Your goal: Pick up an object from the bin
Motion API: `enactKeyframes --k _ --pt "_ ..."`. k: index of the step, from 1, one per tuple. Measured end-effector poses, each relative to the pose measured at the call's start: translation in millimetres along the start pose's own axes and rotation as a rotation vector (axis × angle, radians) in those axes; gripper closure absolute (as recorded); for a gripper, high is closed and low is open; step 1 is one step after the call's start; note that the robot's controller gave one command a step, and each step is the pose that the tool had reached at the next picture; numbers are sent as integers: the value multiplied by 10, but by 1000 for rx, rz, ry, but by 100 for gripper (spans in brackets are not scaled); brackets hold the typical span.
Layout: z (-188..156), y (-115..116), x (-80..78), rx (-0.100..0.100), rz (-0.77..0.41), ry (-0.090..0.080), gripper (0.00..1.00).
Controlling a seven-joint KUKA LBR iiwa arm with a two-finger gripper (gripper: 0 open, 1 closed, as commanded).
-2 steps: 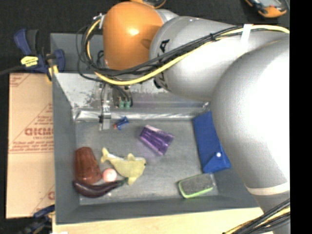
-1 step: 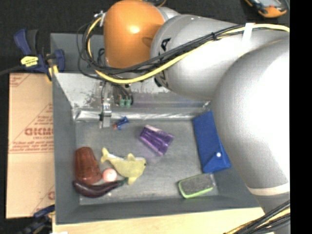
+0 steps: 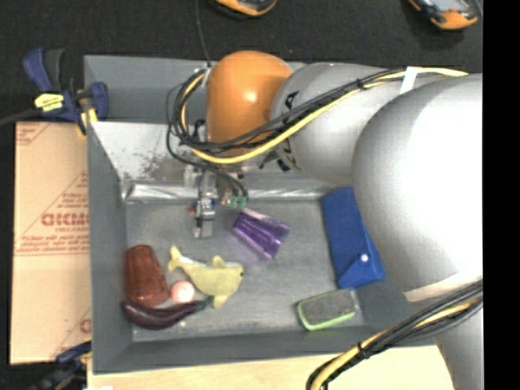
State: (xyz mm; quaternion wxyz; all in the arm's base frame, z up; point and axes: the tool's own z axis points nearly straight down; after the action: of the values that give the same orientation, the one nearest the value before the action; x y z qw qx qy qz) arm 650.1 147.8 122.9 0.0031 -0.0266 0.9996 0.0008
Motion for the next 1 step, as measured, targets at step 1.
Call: enactKeyframes --k 1 --pt "-52 -115 -11 -2 -150 -5 0"
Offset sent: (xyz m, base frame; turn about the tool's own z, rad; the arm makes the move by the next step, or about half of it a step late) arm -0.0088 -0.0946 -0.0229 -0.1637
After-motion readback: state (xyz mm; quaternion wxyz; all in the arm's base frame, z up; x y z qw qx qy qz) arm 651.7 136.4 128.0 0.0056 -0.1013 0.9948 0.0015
